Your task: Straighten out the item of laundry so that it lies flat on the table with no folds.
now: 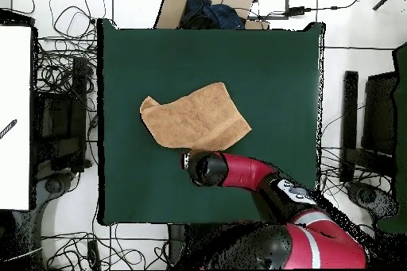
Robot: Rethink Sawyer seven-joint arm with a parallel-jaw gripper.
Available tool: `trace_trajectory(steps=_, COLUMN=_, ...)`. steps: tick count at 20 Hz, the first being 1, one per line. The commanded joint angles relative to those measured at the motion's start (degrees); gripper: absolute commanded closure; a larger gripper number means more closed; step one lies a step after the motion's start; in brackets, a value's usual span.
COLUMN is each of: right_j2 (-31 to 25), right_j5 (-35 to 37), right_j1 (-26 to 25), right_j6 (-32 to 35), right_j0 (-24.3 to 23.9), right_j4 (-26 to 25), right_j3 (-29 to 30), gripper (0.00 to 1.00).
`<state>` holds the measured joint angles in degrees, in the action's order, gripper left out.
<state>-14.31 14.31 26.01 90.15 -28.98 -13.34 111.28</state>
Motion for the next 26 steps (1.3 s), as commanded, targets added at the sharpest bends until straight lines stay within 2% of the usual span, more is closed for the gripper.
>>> trace_trajectory(steps=1, right_j2=0.0, right_j5=-3.8, right_j1=-1.2, right_j6=6.2, right_j0=-1.2, right_j4=-2.4, right_j3=-0.8, gripper=0.0)
trace_trajectory(steps=5, right_j2=0.3, right_j5=-4.1, right_j1=-1.7, right_j6=6.4, right_j0=-1.0, right_j4=-2.4, right_j3=-1.1, gripper=0.0)
trace_trajectory(steps=12, right_j2=0.2, right_j5=-6.7, right_j1=-7.9, right_j6=5.7, right_j0=-1.5, right_j4=-2.8, right_j3=-4.3, gripper=0.0)
trace_trajectory(steps=18, right_j2=0.8, right_j5=-6.2, right_j1=-8.5, right_j6=6.1, right_j0=-0.7, right_j4=-2.1, right_j3=-5.4, gripper=0.0)
trace_trajectory(steps=23, right_j2=0.7, right_j5=-7.8, right_j1=-11.0, right_j6=6.6, right_j0=-0.4, right_j4=-1.8, right_j3=-6.7, gripper=0.0)
trace_trajectory(steps=26, right_j2=1.0, right_j5=-7.4, right_j1=-10.0, right_j6=7.0, right_j0=0.0, right_j4=-1.5, right_j3=-6.3, gripper=0.0)
